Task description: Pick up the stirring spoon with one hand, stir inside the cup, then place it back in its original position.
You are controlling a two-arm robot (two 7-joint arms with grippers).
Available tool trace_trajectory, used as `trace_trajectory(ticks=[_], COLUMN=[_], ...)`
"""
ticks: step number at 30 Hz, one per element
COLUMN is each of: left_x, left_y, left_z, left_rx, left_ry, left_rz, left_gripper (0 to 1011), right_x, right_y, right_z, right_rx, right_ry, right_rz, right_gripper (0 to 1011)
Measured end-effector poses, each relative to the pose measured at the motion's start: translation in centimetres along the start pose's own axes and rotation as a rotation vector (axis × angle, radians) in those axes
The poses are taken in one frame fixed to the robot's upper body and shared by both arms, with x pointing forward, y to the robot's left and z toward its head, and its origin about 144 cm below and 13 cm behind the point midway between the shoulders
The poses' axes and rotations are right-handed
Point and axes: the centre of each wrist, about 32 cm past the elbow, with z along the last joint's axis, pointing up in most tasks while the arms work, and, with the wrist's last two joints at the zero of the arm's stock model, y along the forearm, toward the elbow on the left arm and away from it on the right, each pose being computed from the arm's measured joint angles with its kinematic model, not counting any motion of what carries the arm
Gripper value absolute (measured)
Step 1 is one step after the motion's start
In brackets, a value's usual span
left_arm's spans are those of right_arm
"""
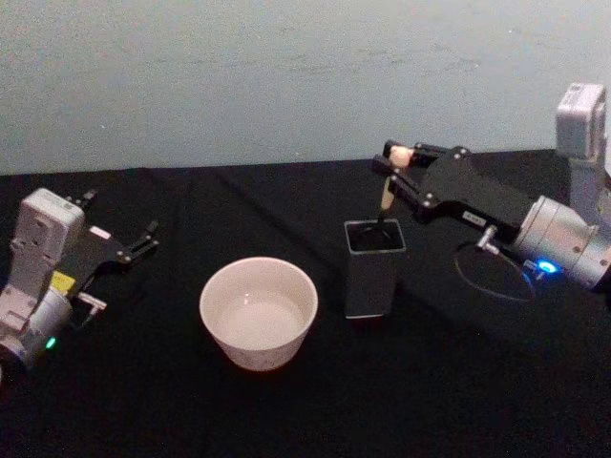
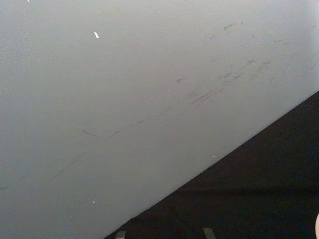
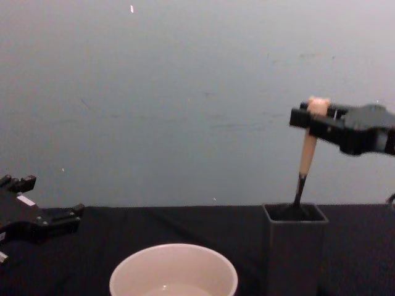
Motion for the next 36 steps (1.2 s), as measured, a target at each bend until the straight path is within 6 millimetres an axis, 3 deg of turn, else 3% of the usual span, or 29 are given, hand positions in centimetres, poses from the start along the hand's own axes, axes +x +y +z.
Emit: trace_trajectory(ticks=[13, 23, 36], left_x=[0.0, 0.0, 0.0], left_y=[0.0, 0.0, 0.0], left_z=[0.0, 0.0, 0.0], left_rx=[0.000, 0.000, 0.000], left_ry=[0.000, 0.000, 0.000], left_rz=[0.000, 0.000, 0.000], left_gripper=[1001, 1001, 1001], right_x=[0.1, -0.6, -2.7], right_y=[0.3, 3.5, 7.1], right_z=[2.0, 2.0, 0.3], right_rx=[0.099, 0.125, 0.083], right_ry=[-0.045, -0.047, -0.025], right_rz=[-0.005, 0.088, 0.164], right_gripper=[215, 214, 214])
